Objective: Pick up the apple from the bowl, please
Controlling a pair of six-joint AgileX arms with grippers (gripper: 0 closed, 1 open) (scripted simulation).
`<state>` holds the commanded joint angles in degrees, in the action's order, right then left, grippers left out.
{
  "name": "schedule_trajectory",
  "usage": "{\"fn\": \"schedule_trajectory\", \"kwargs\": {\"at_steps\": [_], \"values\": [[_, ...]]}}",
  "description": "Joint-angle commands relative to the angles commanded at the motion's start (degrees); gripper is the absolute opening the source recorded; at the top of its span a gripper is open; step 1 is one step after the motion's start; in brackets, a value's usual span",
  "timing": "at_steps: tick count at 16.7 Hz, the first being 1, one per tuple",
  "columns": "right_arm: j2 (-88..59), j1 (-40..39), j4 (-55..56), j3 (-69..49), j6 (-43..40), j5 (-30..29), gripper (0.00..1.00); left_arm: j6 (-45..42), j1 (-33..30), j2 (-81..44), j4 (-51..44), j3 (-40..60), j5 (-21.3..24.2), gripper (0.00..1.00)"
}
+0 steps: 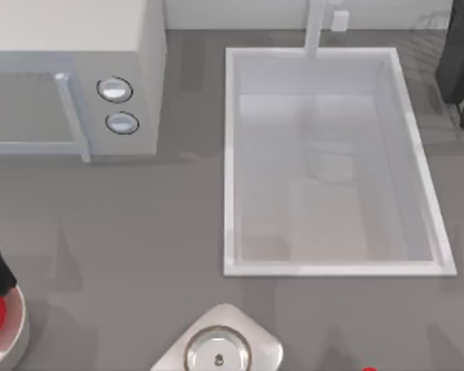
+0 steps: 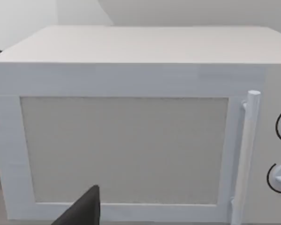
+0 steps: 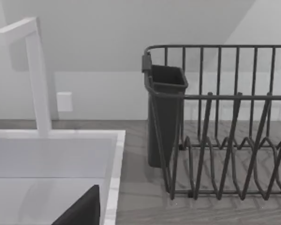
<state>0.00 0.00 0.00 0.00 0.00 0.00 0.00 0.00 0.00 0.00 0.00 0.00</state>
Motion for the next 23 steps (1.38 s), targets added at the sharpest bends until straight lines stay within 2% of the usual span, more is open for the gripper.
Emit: {"fn": "schedule_trajectory", "kwargs": {"at_steps": [9,12,16,23], "values": [[0.0,0.0,0.0,0.0,0.0,0.0,1.0,0.0,0.0,-0.08,-0.08,0.08,0.0,1.0],[0.0,0.0,0.0,0.0,0.0,0.0,1.0,-0.2,0.14,-3.81,-3.77,3.28,0.0,1.0],[0.0,0.0,0.0,0.0,0.0,0.0,1.0,-0.79,0.55,-17.29,-15.63,12.82,0.01,1.0],[0.0,0.0,0.0,0.0,0.0,0.0,1.0,-2.14,1.48,-52.92,-42.88,34.49,0.01,1.0]]}}
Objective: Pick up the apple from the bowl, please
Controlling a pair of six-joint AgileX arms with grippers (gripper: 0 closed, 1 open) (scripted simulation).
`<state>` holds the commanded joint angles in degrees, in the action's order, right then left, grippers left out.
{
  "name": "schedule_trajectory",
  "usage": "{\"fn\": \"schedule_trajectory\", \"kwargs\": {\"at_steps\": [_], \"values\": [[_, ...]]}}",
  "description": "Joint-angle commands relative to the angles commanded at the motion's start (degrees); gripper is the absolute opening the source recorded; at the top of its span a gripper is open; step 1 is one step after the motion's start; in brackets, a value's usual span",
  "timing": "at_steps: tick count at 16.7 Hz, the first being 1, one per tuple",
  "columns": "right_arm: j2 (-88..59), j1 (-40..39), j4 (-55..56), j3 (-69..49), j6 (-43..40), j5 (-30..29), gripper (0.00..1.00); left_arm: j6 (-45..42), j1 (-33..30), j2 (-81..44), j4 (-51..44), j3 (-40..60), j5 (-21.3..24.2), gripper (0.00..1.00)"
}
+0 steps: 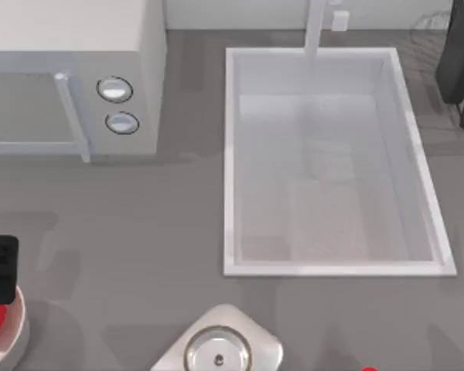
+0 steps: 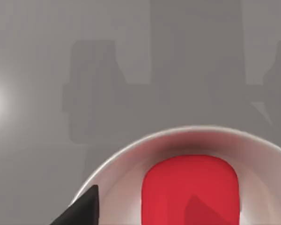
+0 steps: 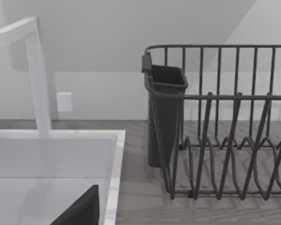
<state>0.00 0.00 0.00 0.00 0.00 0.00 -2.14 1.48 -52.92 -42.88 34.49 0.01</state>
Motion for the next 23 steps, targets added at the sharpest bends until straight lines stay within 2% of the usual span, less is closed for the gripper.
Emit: {"fn": "schedule_trajectory", "kwargs": {"at_steps": [4,7,14,18,23], "values": [[0.0,0.0,0.0,0.0,0.0,0.0,1.0,-0.63,0.44,-16.58,-12.82,10.13,0.0,1.0],[0.0,0.0,0.0,0.0,0.0,0.0,1.0,-0.91,0.63,-23.23,-18.44,14.64,0.01,1.0],[0.0,0.0,0.0,0.0,0.0,0.0,1.0,-0.95,0.44,-24.65,-19.36,15.43,0.01,1.0],[0.0,0.0,0.0,0.0,0.0,0.0,1.0,-1.07,0.56,-27.94,-12.69,11.49,0.0,1.0],[0.0,0.0,0.0,0.0,0.0,0.0,1.0,-1.32,0.82,-34.84,4.21,3.41,-0.01,1.0]]}}
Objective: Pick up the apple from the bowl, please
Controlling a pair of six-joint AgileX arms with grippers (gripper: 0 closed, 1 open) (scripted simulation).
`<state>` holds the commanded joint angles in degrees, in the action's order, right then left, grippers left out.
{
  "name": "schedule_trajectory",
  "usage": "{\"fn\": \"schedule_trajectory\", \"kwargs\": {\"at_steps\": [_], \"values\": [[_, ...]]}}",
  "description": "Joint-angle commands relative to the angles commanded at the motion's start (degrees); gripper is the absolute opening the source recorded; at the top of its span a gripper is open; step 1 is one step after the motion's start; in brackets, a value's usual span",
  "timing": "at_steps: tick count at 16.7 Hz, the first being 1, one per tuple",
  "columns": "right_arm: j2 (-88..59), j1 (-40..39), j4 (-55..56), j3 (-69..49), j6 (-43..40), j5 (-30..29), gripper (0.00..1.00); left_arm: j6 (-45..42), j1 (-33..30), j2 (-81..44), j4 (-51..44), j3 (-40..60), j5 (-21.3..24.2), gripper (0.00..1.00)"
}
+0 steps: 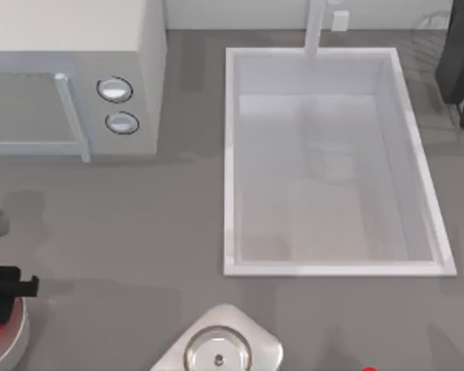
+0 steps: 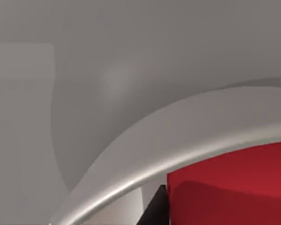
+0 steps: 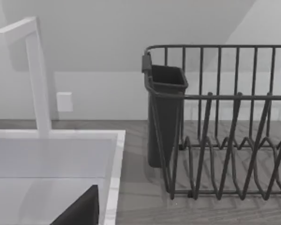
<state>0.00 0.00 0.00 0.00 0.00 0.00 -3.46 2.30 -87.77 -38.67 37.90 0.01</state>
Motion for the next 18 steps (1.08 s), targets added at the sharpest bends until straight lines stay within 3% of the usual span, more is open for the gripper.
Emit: {"fn": "schedule_trajectory", "kwargs": {"at_steps": [7,18], "values": [[0.0,0.0,0.0,0.0,0.0,0.0,1.0,-0.12,0.12,-3.19,5.36,-3.63,-0.01,1.0],[0.0,0.0,0.0,0.0,0.0,0.0,1.0,-0.12,0.12,-3.19,5.36,-3.63,-0.01,0.17]]}}
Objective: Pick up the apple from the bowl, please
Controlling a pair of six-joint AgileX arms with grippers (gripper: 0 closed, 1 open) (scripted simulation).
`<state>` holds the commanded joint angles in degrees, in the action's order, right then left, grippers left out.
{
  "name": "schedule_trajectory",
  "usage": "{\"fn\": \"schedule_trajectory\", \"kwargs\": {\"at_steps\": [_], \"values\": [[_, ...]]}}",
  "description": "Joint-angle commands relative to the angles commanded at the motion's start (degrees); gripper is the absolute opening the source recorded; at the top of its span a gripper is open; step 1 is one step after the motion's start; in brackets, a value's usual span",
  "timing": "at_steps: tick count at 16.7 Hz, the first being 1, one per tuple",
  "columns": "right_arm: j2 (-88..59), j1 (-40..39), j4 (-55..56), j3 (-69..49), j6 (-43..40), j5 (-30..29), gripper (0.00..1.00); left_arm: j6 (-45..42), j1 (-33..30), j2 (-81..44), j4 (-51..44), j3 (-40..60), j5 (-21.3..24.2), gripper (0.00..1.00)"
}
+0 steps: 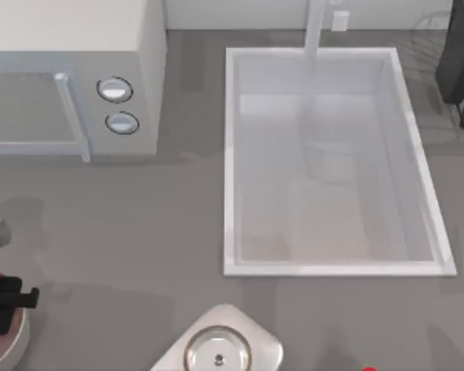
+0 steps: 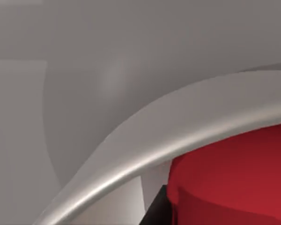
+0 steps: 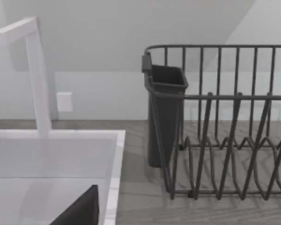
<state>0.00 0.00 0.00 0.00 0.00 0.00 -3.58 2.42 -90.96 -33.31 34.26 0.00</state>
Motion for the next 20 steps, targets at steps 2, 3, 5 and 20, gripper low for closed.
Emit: {"fn": "schedule_trajectory", "kwargs": {"at_steps": [2,3,5,20], "values": [[0.0,0.0,0.0,0.0,0.0,0.0,1.0,0.0,0.0,0.0,0.0,0.0,0.0,0.02],[0.0,0.0,0.0,0.0,0.0,0.0,1.0,0.0,0.0,0.0,0.0,0.0,0.0,0.0],[0.0,0.0,0.0,0.0,0.0,0.0,1.0,0.0,0.0,0.0,0.0,0.0,0.0,0.0],[0.0,0.0,0.0,0.0,0.0,0.0,1.0,-2.63,-0.15,7.92,-30.29,23.3,-0.29,0.0]]}}
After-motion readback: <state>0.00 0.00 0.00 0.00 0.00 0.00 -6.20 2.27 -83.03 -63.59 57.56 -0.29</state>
